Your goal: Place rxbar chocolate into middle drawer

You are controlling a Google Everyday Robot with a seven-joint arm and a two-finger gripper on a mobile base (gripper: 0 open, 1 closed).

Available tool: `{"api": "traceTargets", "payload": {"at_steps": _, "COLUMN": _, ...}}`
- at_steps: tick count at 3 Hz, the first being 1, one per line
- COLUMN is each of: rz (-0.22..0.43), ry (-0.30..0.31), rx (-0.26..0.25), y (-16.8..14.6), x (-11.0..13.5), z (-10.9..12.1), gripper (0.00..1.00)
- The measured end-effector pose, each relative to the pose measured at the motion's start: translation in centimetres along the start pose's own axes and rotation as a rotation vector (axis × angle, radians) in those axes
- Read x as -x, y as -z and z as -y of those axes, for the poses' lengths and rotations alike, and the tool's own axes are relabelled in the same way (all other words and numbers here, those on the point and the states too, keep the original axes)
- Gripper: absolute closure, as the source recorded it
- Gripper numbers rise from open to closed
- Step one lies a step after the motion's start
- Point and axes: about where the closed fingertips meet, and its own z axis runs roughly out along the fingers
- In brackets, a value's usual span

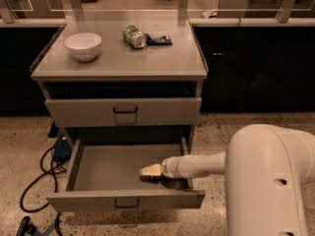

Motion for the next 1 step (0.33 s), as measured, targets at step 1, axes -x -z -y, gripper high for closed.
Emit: {"api": "traceTargets", "payload": {"at_steps": 1, "rz": 0.000, "ry": 0.000, "rx": 0.000, "y": 0.00, "x": 0.00, "z": 0.00, "gripper": 0.00}}
